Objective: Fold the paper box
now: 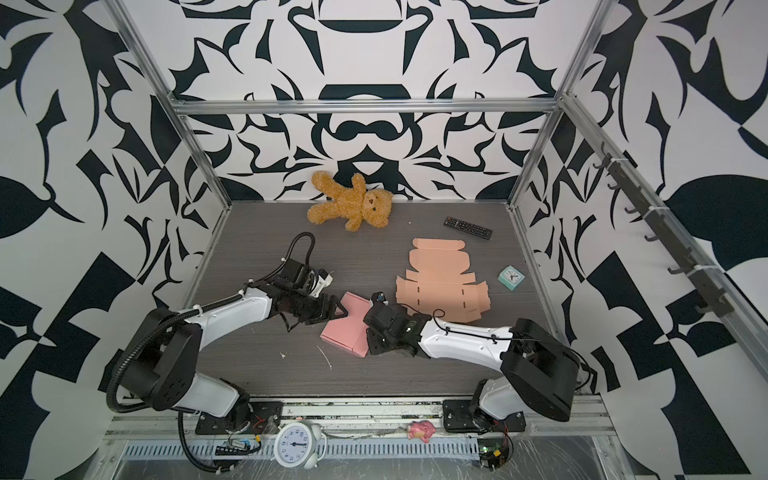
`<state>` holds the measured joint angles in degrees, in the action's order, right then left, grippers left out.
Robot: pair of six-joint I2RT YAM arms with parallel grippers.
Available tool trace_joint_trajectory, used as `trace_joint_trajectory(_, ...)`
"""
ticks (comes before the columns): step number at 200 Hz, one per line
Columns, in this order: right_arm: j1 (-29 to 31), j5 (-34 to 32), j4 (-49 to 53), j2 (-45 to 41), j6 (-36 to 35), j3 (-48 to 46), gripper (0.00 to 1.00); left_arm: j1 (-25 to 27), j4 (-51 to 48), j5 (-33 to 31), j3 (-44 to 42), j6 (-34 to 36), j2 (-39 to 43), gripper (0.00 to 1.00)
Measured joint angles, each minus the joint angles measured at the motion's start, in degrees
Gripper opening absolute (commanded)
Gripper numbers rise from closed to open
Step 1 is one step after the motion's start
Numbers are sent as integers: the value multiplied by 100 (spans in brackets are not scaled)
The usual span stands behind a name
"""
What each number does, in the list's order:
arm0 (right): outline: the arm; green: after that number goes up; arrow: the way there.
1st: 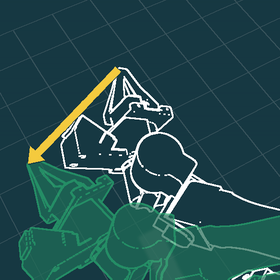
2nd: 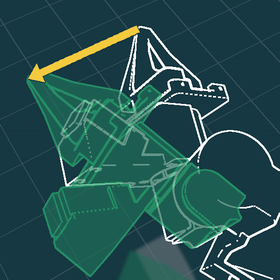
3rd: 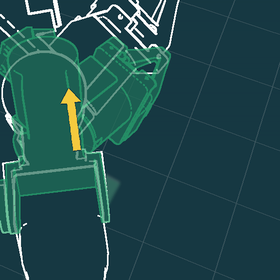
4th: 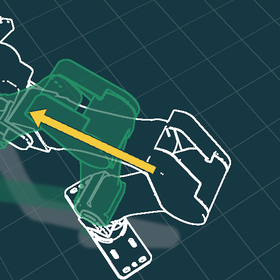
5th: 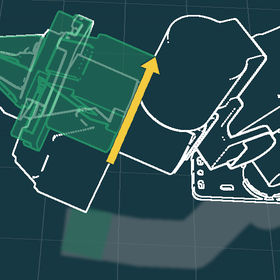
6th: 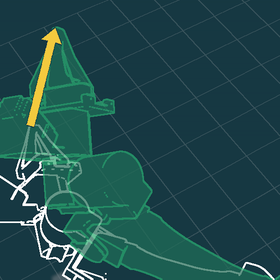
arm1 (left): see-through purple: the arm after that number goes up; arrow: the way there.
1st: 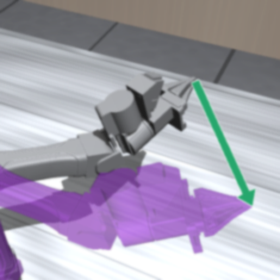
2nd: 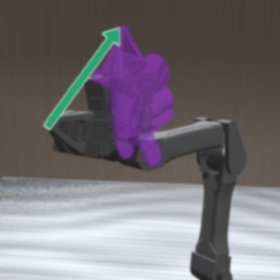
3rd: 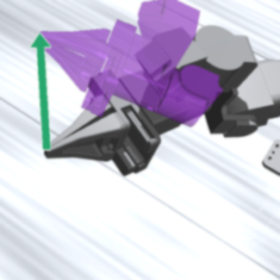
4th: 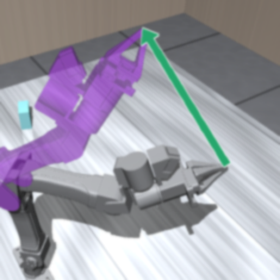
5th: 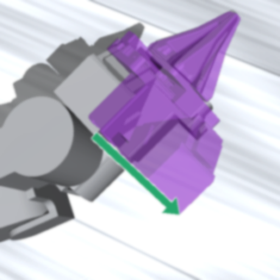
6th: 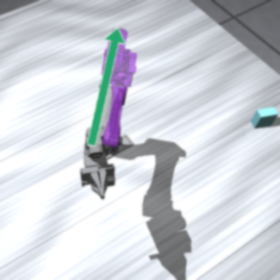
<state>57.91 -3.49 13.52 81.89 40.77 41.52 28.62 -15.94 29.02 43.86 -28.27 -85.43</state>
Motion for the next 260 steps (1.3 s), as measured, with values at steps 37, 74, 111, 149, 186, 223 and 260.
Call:
trace_joint_trajectory(37, 4, 17, -28, 35, 31, -42, 43, 24, 17, -2, -90, -66, 96, 74)
trace_joint_trajectory(74, 24, 46, -107, 146, 107, -66, 42, 98, 35, -13, -214, -105, 129, 74)
trace_joint_trajectory(111, 57, 50, -127, 181, 125, -76, 42, 122, 31, -35, -275, -153, 297, 74)
trace_joint_trajectory(149, 103, 48, -142, 184, 142, -90, 42, 168, 31, -94, -275, -195, 330, 74)
trace_joint_trajectory(186, 140, 48, -179, 260, 157, -90, 42, 271, 44, -223, -308, -249, 365, 73)
trace_joint_trajectory(223, 166, 48, -208, 352, 157, -90, 43, 380, 105, -306, -461, -365, 409, 73)
trace_joint_trajectory(260, 199, 50, -232, 422, 157, -85, 43, 461, 166, -398, -490, -481, 409, 71)
